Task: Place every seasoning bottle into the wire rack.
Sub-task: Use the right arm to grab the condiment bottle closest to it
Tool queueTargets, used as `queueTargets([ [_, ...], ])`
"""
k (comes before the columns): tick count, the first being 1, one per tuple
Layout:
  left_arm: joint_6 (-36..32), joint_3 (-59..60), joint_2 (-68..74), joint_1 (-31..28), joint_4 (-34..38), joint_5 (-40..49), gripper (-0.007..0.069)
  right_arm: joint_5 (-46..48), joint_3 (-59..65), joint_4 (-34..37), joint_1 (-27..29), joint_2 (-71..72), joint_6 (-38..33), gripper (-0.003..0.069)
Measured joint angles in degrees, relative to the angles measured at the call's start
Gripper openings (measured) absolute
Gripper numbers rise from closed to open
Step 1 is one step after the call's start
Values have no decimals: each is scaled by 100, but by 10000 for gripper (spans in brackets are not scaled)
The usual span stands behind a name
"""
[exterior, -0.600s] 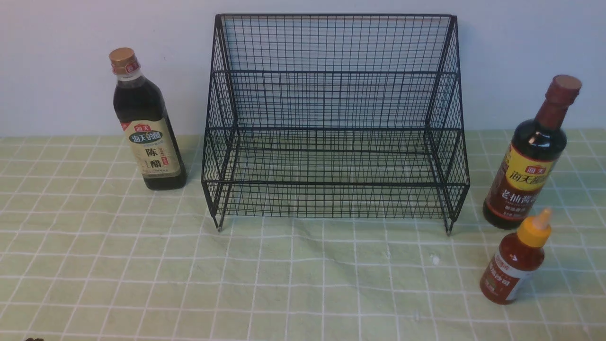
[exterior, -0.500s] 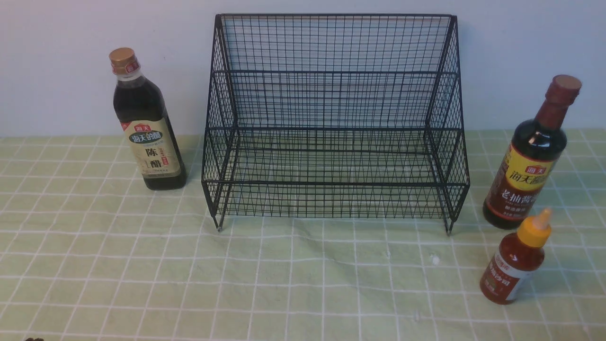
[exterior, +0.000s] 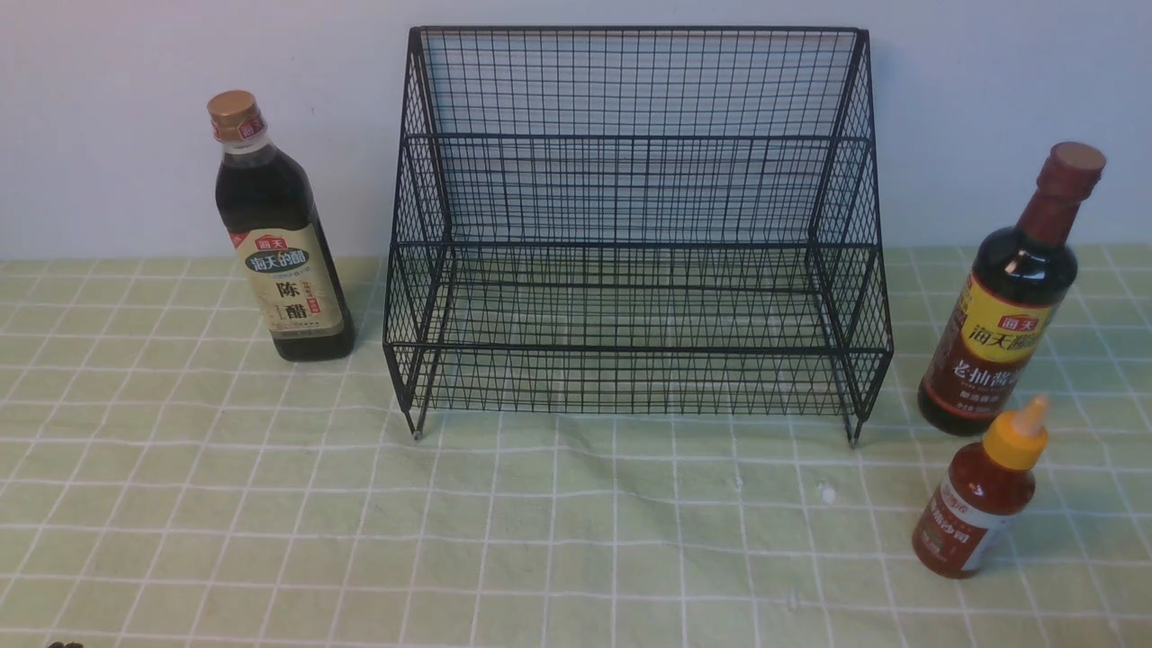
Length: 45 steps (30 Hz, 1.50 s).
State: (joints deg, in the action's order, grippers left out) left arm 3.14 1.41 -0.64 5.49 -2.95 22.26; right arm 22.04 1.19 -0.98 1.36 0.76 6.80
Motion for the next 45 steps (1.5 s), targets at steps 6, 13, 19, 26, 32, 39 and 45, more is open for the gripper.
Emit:
queueTargets([
  [6,0,0,0,0,0,0,-6,0,0,0,0,0,0,-15],
  [13,0,0,0,0,0,0,-6,0,0,-5,0,0,0,-15],
  [19,0,0,0,0,0,0,-6,-5,0,-5,0,0,0,-15],
  [26,0,0,0,0,0,0,-6,-1649,46,1526,0,0,287,-15],
  [32,0,0,0,0,0,0,-6,-2483,46,3181,0,0,570,-15],
  [39,0,0,0,0,0,0,-6,-2731,46,3514,0,0,529,-15],
  [45,0,0,0,0,0,0,-6,-1456,-861,2737,0,-174,296,-15],
])
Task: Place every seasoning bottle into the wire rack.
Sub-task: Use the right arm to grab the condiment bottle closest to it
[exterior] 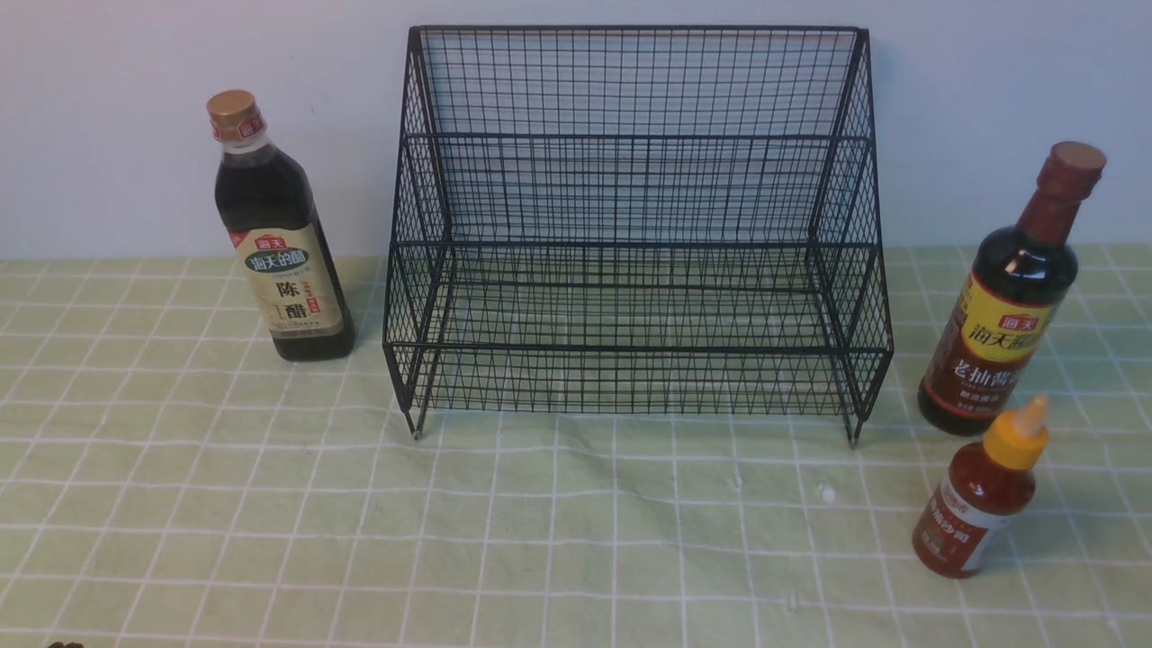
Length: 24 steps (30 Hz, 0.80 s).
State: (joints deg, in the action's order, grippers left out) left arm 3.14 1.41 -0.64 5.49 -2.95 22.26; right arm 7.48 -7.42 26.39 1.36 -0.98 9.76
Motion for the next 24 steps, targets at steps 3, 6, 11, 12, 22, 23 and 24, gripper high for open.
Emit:
queueTargets([
  [3,0,0,0,0,0,0,-6,1045,-808,-581,0,-539,-311,-15],
  [6,0,0,0,0,0,0,-6,2794,-1985,-1245,0,-1823,-762,-15],
  [11,0,0,0,0,0,0,-6,3821,-2870,-1338,0,-3254,-1397,-15],
  [12,0,0,0,0,0,0,-6,3911,-2960,-1300,0,-3435,-1472,-13],
  [22,0,0,0,0,0,0,-6,4073,-3736,-252,0,-5533,-3293,257],
  [23,0,0,0,0,0,0,-6,3990,-3736,-229,0,-5643,-3334,306],
  [24,0,0,0,0,0,0,-6,3976,-3738,-223,0,-5666,-3346,316],
])
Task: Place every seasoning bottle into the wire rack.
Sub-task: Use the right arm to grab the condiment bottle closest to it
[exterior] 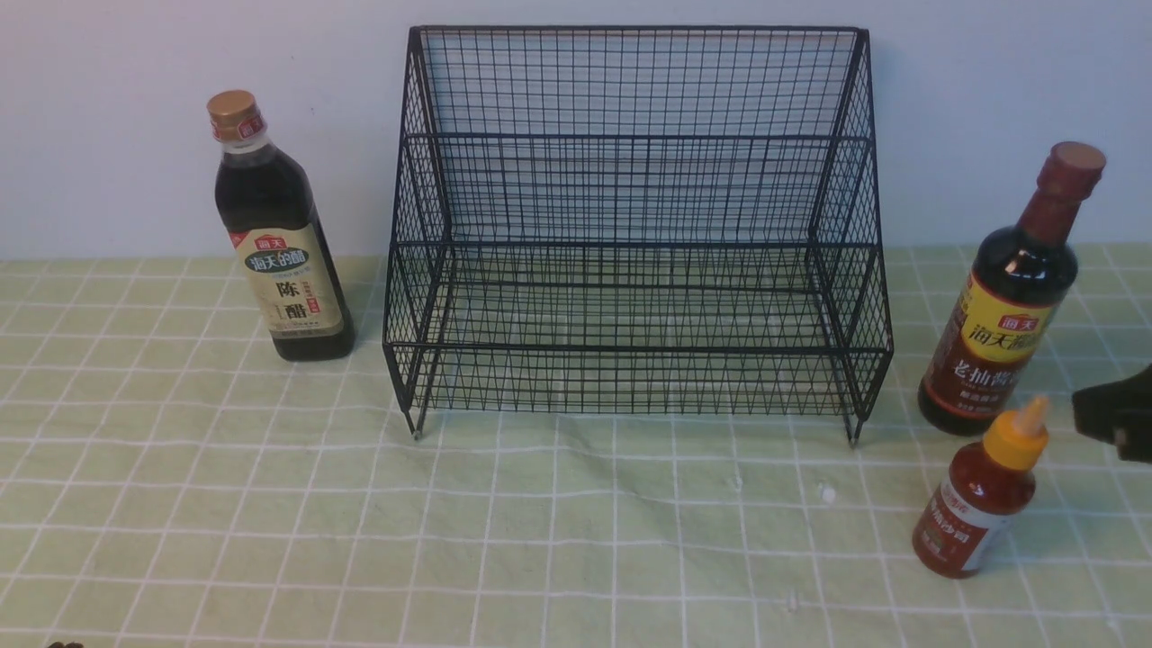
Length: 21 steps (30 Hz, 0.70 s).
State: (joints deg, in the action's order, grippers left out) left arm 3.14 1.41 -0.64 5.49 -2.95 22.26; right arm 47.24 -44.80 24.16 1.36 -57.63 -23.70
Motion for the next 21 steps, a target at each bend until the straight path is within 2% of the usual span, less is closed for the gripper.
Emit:
queueTargets([
  [2,0,0,0,0,0,0,-6,-198,0,38,0,-249,-39,428],
  [3,0,0,0,0,0,0,-6,-252,-5,45,0,-315,-47,445],
  [5,0,0,0,0,0,0,-6,-452,-4,52,0,-600,-76,540],
  [9,0,0,0,0,0,0,-6,-635,-11,66,-168,-1105,-104,606],
  [16,0,0,0,0,0,0,-6,-1109,-11,-46,-456,-1842,-123,589],
  [19,0,0,0,0,0,0,-6,-1157,-11,-90,-463,-2019,-123,548],
  [21,0,0,0,0,0,0,-6,-1169,-11,-130,-472,-2137,-123,446],
])
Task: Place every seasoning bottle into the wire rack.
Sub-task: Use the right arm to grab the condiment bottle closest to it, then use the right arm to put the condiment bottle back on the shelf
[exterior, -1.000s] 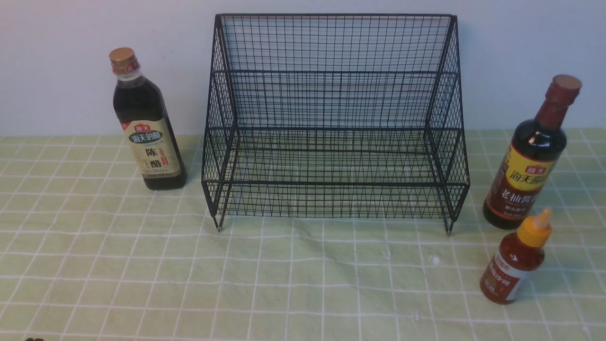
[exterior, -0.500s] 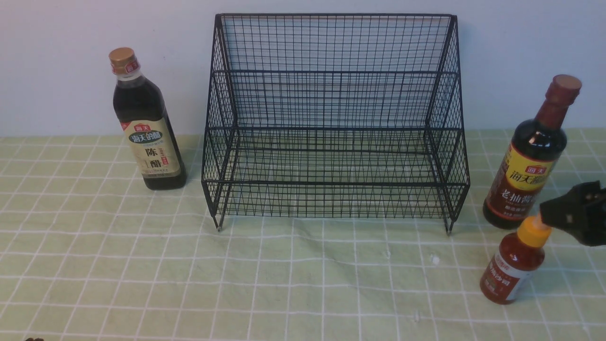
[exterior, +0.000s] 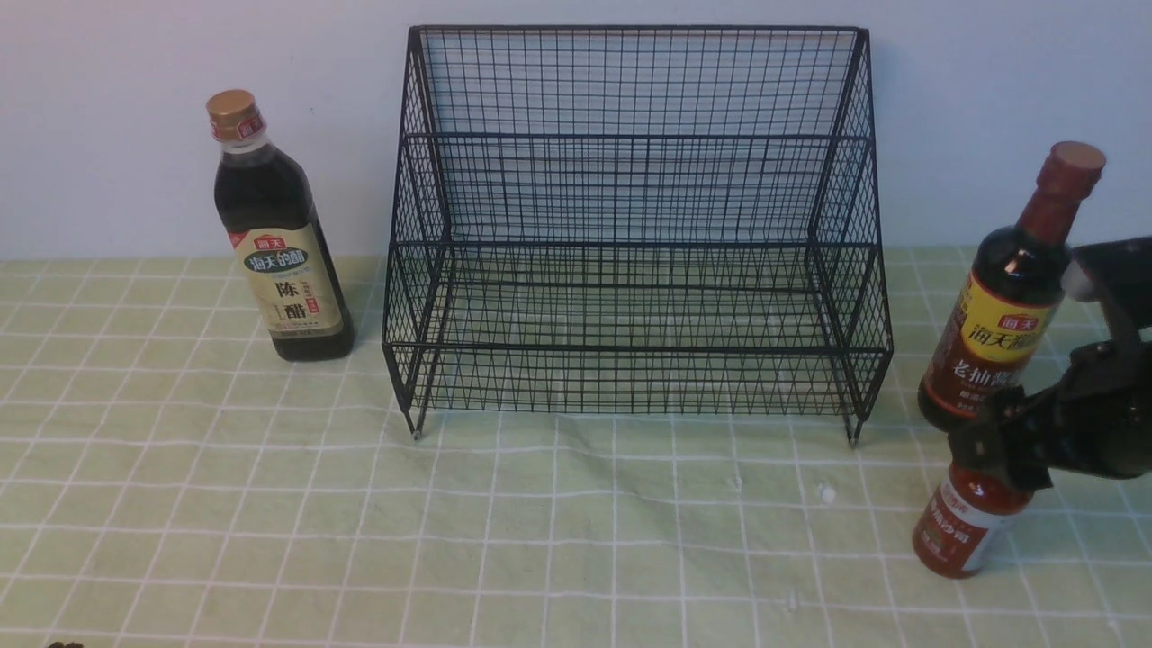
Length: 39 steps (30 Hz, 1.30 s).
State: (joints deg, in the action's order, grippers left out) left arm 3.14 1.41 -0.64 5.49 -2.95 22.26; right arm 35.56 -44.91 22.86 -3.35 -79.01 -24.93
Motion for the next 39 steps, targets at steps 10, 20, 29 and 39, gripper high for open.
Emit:
queueTargets([
  [10,0,0,0,0,0,0,-6,921,-383,-82,-2,387,-227,295],
  [20,0,0,0,0,0,-5,-6,1525,-2341,345,-864,673,-719,295],
  [29,0,0,0,0,0,-5,-6,1348,-3445,282,-1315,-653,-811,295],
  [39,0,0,0,0,0,-5,-6,1115,-3948,191,-1315,-1851,-824,295],
])
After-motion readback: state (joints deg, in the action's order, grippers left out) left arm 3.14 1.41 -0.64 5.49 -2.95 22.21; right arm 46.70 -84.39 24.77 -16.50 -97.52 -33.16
